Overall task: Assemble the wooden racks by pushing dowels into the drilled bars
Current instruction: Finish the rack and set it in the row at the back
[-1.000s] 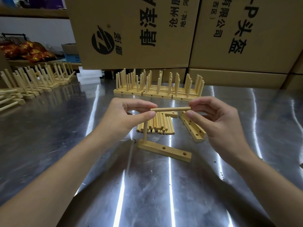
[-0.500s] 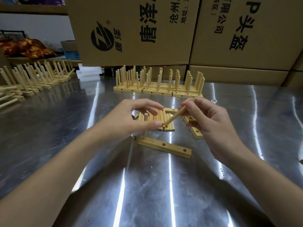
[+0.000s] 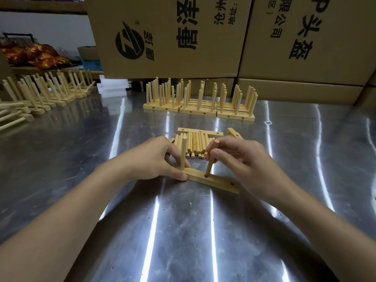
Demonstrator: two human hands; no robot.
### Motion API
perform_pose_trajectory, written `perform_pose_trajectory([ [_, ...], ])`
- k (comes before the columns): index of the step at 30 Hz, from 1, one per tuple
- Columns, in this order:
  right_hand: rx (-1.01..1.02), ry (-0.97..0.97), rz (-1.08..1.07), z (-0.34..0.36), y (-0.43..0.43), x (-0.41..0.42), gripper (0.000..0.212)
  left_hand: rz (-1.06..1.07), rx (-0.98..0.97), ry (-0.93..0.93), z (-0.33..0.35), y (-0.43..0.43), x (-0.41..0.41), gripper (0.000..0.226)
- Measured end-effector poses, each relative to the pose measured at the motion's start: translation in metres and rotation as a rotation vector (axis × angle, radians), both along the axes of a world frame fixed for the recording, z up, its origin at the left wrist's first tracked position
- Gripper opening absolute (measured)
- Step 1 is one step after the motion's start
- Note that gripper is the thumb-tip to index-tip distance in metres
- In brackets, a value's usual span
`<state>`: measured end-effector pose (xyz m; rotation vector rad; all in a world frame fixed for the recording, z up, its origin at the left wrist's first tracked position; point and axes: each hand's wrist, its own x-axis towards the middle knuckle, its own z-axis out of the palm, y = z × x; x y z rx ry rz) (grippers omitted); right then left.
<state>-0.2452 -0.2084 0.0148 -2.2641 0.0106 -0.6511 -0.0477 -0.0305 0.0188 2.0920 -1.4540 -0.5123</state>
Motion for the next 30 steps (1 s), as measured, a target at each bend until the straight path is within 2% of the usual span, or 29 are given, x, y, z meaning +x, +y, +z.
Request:
perform_pose_trajectory([
  [4, -0.078, 0.024, 0.01, 0.002, 0.003, 0.001, 0.013, -0.021, -0.025, 0.015, 0.001, 0.0, -0.001, 0.016],
  [14, -0.013, 0.049, -0.07, 0.001, 0.004, 0.005, 0.013, -0.004, -0.015, 0.032, -0.003, -0.001, 0.001, 0.015],
  [16, 0.073, 0.047, -0.042, 0.0, 0.004, 0.005, 0.014, -0.006, -0.01, 0.028, -0.002, -0.001, 0.001, 0.015],
  [19, 0.314, 0.014, 0.027, -0.003, 0.007, 0.008, 0.024, -0.011, -0.017, -0.01, 0.0, -0.001, 0.002, 0.015],
  [23, 0.411, -0.021, 0.011, -0.005, 0.007, 0.011, 0.019, -0.034, -0.027, -0.04, 0.0, 0.0, 0.002, 0.016],
  [30, 0.276, -0.054, -0.147, -0.01, 0.016, 0.013, 0.021, -0.049, -0.026, -0.036, -0.006, -0.001, 0.002, 0.014],
])
